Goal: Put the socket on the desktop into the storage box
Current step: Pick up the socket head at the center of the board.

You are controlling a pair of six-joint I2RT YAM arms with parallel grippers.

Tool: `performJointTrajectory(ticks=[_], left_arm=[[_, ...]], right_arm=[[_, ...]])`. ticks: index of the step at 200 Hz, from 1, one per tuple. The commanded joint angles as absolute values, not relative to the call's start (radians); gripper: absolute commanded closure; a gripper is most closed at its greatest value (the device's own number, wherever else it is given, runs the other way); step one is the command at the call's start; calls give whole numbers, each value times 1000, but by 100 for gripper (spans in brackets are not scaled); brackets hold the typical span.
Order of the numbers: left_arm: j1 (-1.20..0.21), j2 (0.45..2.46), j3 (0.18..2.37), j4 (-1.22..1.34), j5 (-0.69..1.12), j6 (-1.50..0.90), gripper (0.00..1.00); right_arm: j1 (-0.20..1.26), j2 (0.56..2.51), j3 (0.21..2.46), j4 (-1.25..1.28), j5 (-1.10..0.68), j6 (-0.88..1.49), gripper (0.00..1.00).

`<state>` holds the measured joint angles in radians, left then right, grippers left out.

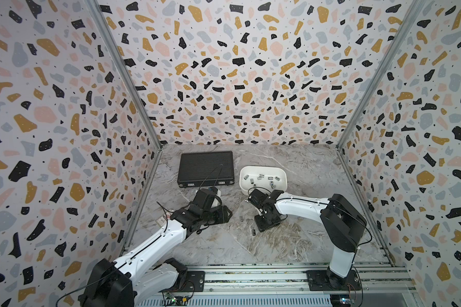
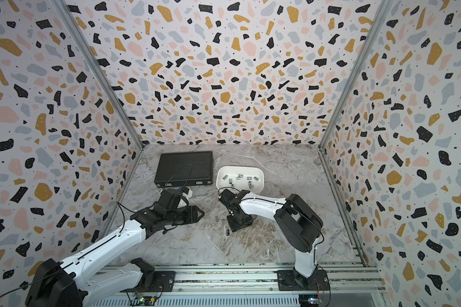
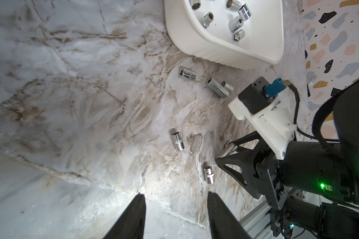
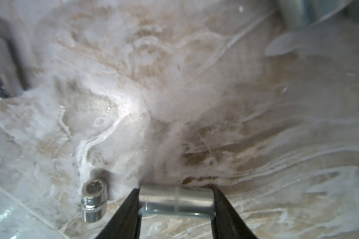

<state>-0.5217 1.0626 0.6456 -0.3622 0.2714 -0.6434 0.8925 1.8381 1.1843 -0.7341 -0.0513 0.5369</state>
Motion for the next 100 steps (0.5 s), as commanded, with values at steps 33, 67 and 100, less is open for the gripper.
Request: performJointTrajectory(ticks=[33,67,100], left_arm=[[-515,1071,640,-338,271,-635,48],[-516,1091,656,-330,285,-635,48],[-516,1109,668,-315,292,-648,48]], right_arm=[[893,1766,1186,-759,10,542,55],[881,1729,1188,-757,11,538,55],[853,1694,1196,-755,0,525,55]])
